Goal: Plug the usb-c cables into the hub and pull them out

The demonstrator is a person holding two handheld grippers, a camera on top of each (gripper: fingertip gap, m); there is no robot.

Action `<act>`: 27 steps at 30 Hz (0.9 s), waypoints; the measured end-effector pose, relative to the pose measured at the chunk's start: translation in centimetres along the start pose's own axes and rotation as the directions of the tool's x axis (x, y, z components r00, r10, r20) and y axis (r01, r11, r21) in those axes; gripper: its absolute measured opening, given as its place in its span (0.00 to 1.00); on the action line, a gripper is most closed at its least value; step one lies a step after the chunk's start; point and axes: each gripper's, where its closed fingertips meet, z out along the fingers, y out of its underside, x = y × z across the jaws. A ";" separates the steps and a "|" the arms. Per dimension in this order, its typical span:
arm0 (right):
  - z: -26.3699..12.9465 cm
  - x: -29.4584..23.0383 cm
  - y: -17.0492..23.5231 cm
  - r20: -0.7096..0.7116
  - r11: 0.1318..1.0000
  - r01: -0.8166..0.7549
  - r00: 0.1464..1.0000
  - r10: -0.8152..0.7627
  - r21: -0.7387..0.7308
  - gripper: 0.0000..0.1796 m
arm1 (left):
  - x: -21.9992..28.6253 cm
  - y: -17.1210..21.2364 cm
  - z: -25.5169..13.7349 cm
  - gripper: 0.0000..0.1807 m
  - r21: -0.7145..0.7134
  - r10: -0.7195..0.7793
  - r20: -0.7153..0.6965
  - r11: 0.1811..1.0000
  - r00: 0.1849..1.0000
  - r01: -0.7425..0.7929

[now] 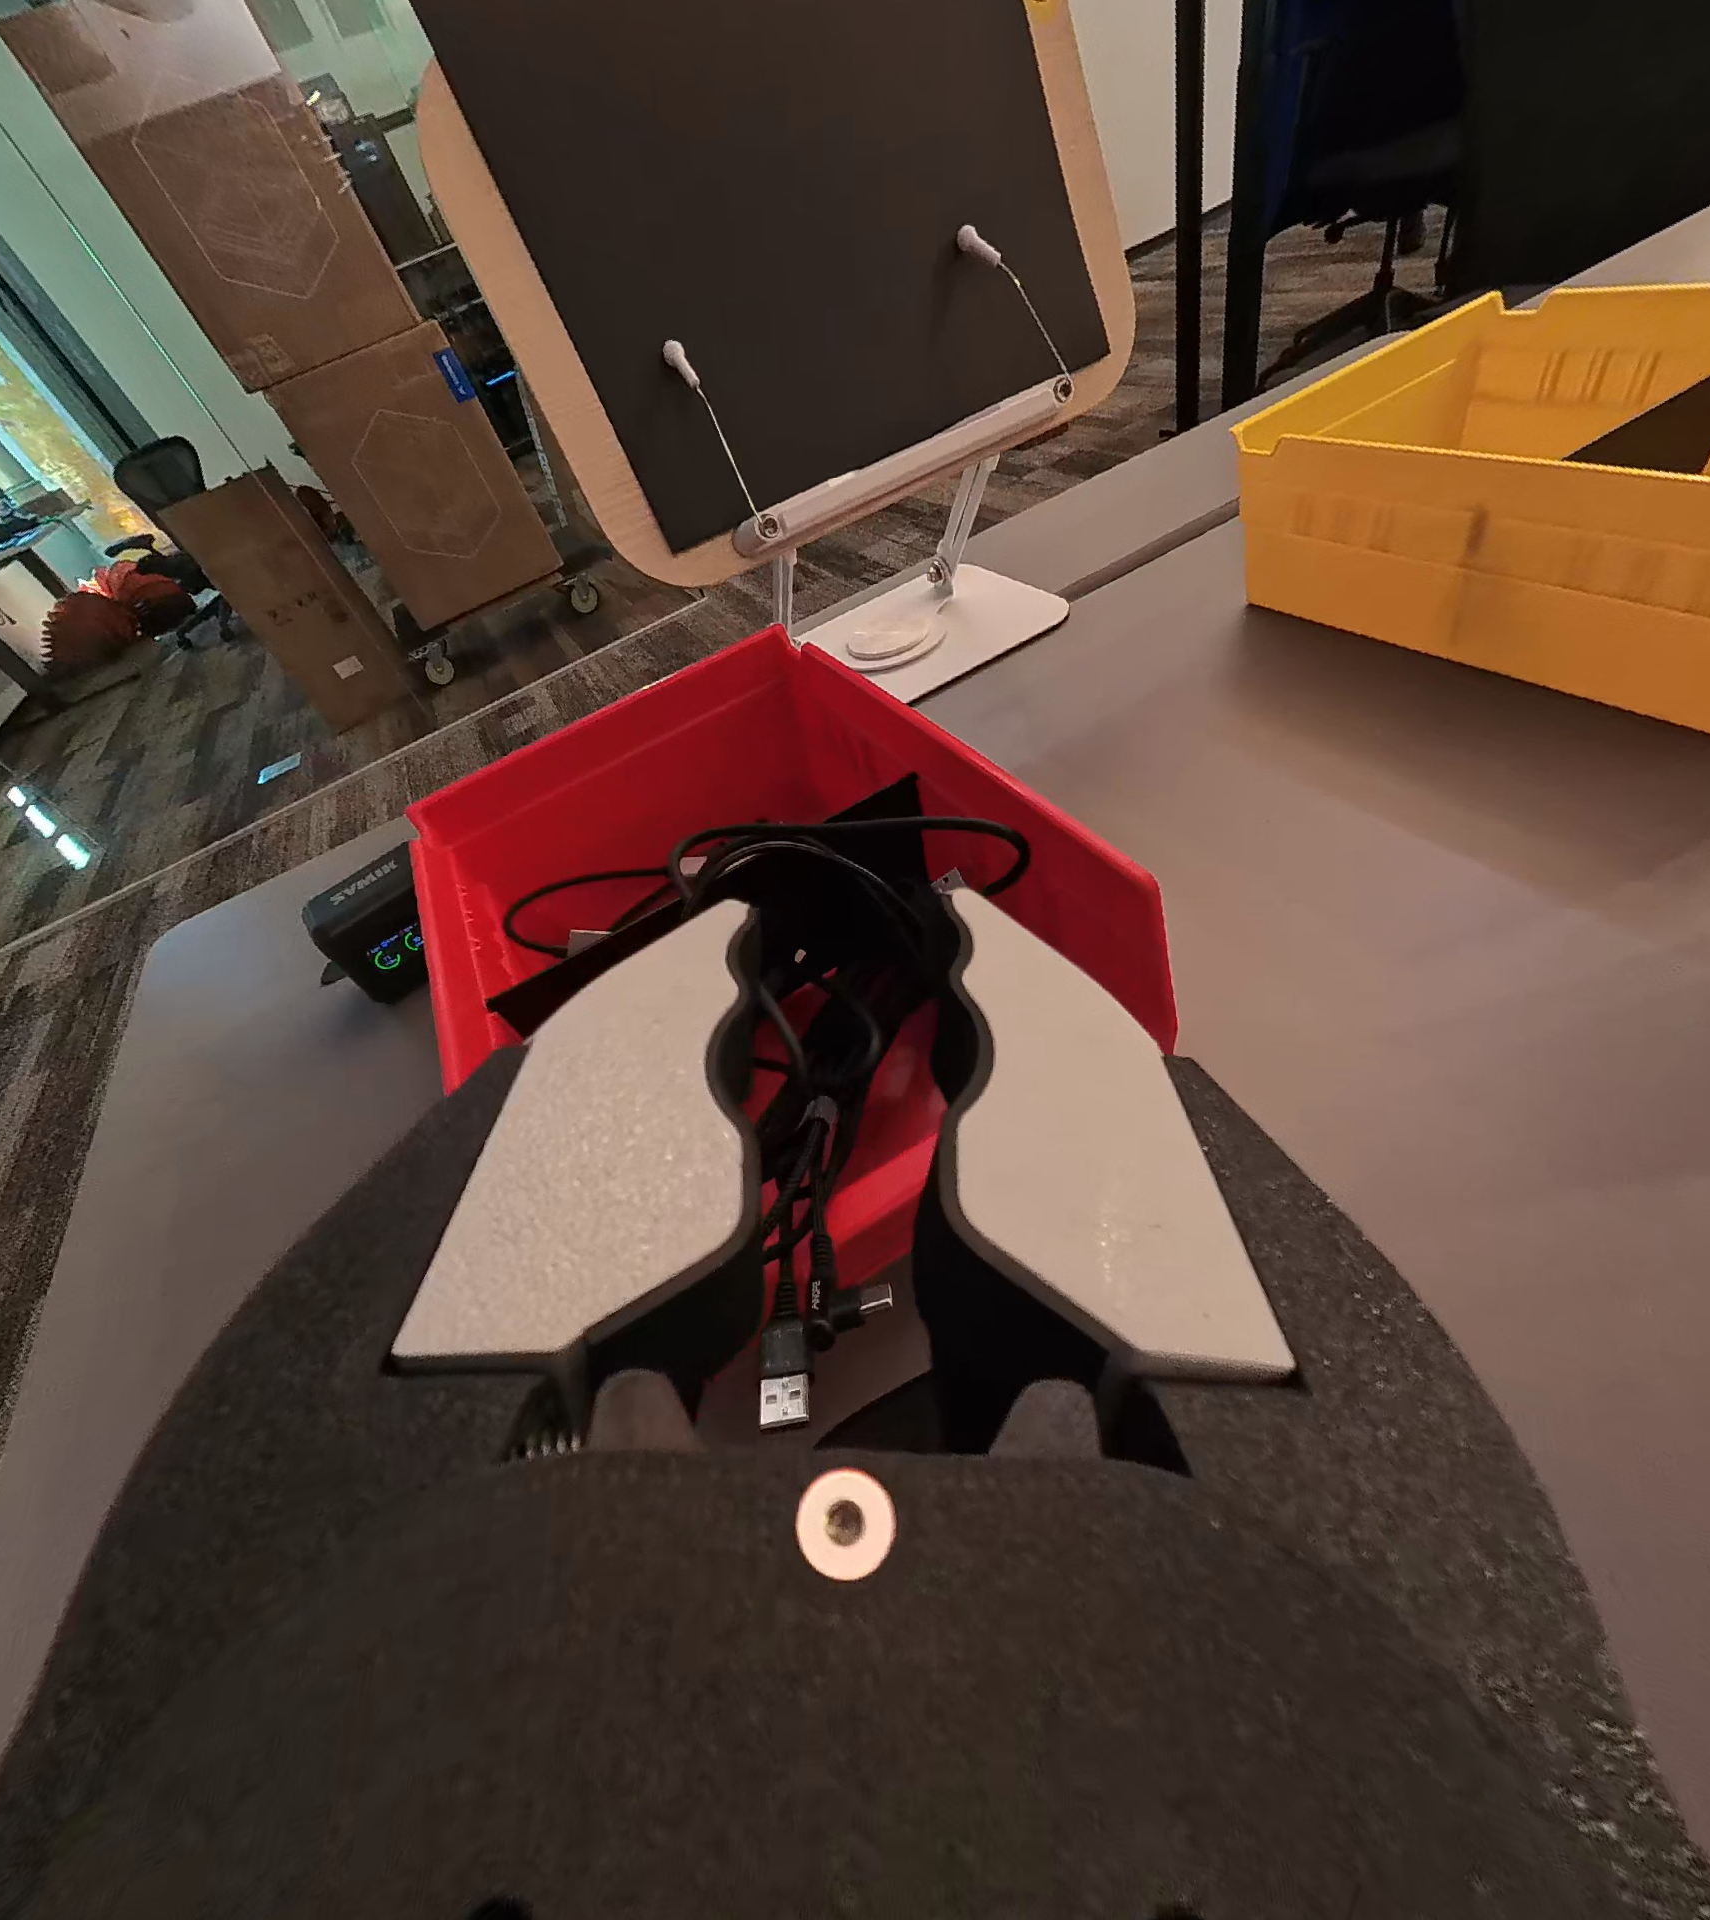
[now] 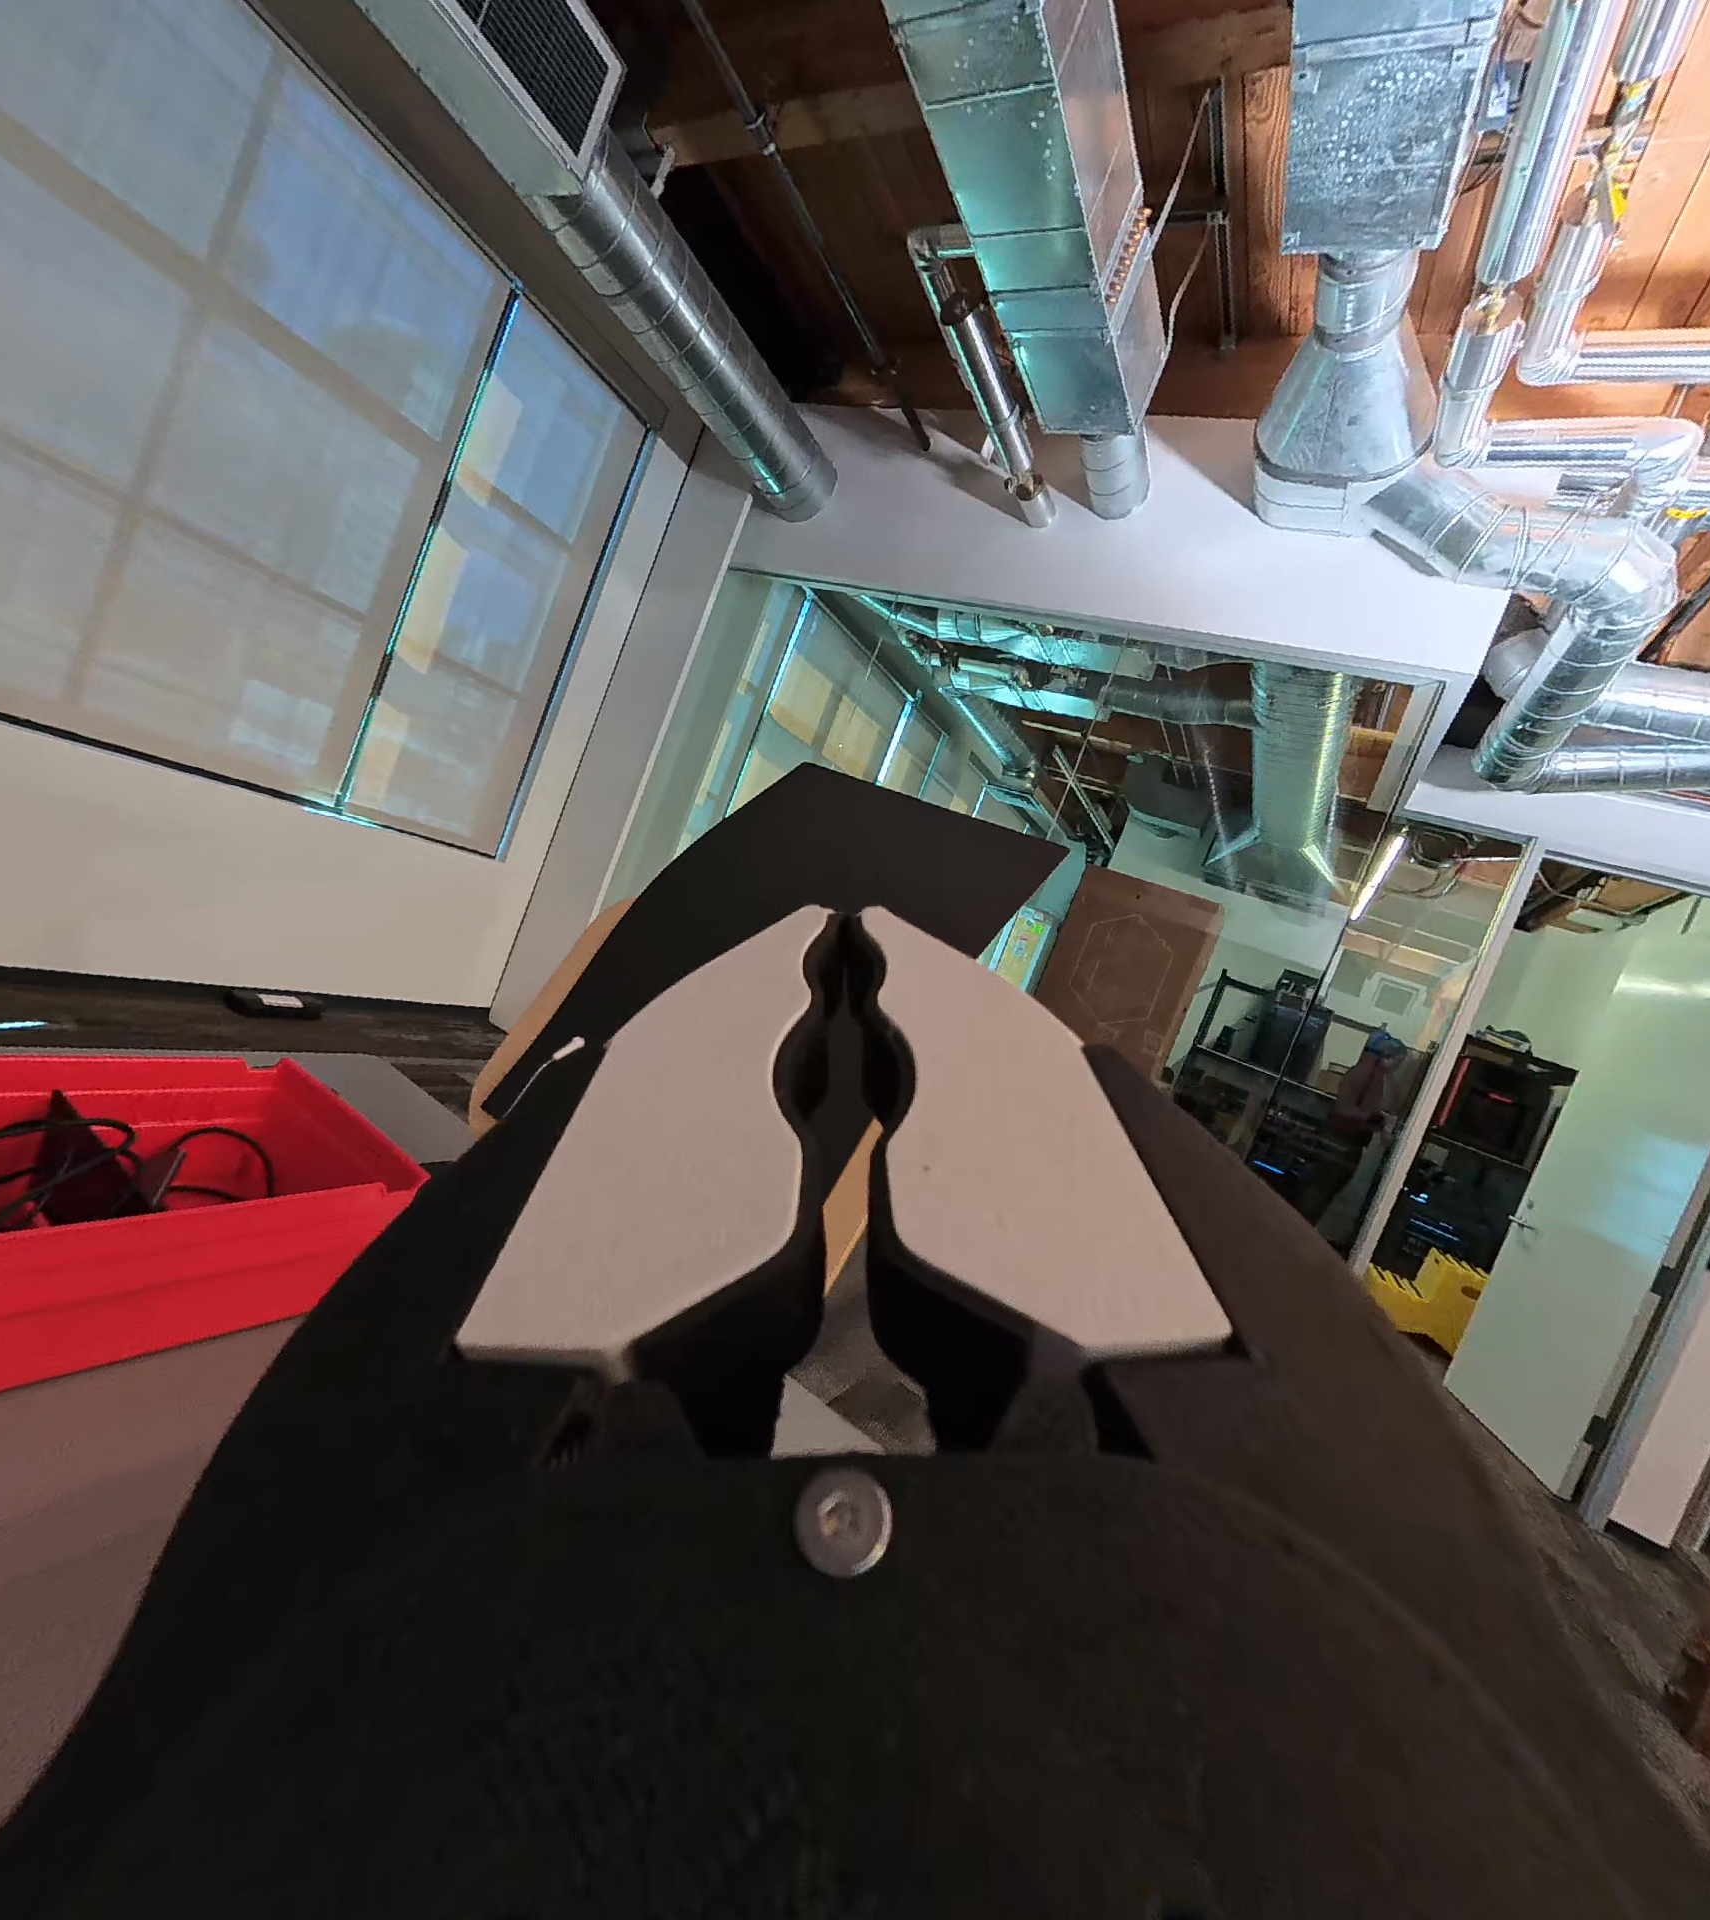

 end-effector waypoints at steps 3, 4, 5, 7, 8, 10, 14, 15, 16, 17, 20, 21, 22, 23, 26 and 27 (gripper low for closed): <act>0.1 -0.5 0.7 0.038 0.999 0.014 0.999 -0.012 -0.034 0.02 | 0.0 0.3 0.0 0.16 -0.014 0.007 0.001 1.000 1.000 -0.007; 0.2 -0.7 1.0 0.055 0.999 0.018 0.998 -0.016 -0.043 0.04 | 0.0 0.4 0.0 0.16 -0.021 0.008 0.002 1.000 1.000 -0.008; 0.2 -0.8 1.2 0.067 0.999 0.011 0.998 -0.008 -0.049 0.05 | -0.1 0.4 0.1 0.16 -0.026 0.009 0.002 1.000 1.000 -0.009; 0.4 -0.9 1.6 0.082 0.998 -0.018 0.996 0.023 -0.064 0.07 | -0.1 0.6 0.1 0.15 -0.033 0.011 0.001 0.999 1.000 -0.011; 0.5 -0.9 1.7 0.084 0.997 -0.024 0.996 0.030 -0.067 0.08 | 0.0 0.7 0.1 0.16 -0.035 0.011 0.000 0.999 1.000 -0.011; 0.6 -0.7 2.2 0.067 0.996 -0.017 0.998 0.022 -0.083 0.09 | -0.1 0.9 0.2 0.15 -0.041 0.009 -0.004 0.999 1.000 -0.009; 0.8 -0.3 4.0 0.051 0.983 -0.007 0.999 0.016 -0.183 0.13 | -0.9 1.0 2.0 0.12 -0.126 0.102 -0.058 0.986 0.993 -0.109; 0.9 -0.1 4.5 0.048 0.979 -0.007 0.999 0.017 -0.202 0.13 | -2.0 1.1 2.8 0.13 -0.187 0.167 -0.059 0.967 0.984 -0.175; 0.9 0.0 4.7 0.042 0.978 -0.004 0.999 0.013 -0.207 0.13 | -3.2 1.1 3.6 0.12 -0.247 0.241 -0.065 0.936 0.968 -0.249; 0.9 0.1 4.8 0.040 0.978 -0.003 0.999 0.012 -0.206 0.13 | -4.3 1.1 4.5 0.12 -0.297 0.314 -0.086 0.898 0.946 -0.325; 0.9 -0.1 5.0 0.057 0.978 -0.016 0.998 0.028 -0.210 0.13 | -7.2 0.6 7.8 0.08 -0.380 0.464 -0.193 0.777 0.865 -0.502; 1.0 0.0 5.2 0.056 0.977 -0.015 0.998 0.027 -0.212 0.13 | -7.9 0.6 9.0 0.06 -0.392 0.487 -0.241 0.742 0.839 -0.544; 1.1 0.1 5.4 0.052 0.976 -0.012 0.998 0.024 -0.215 0.13 | -8.5 0.7 10.2 0.05 -0.412 0.499 -0.290 0.705 0.817 -0.577; 1.2 0.1 5.6 0.049 0.976 -0.011 0.999 0.022 -0.217 0.12 | -9.2 1.0 11.3 0.05 -0.440 0.502 -0.340 0.663 0.795 -0.606; 1.6 -0.2 6.4 0.072 0.974 -0.025 0.996 0.042 -0.227 0.12 | -10.2 2.5 14.5 0.06 -0.493 0.469 -0.511 0.527 0.720 -0.693; 1.7 -0.3 6.8 0.079 0.971 -0.027 0.996 0.047 -0.238 0.12 | -10.4 3.3 15.3 0.07 -0.500 0.466 -0.565 0.463 0.681 -0.732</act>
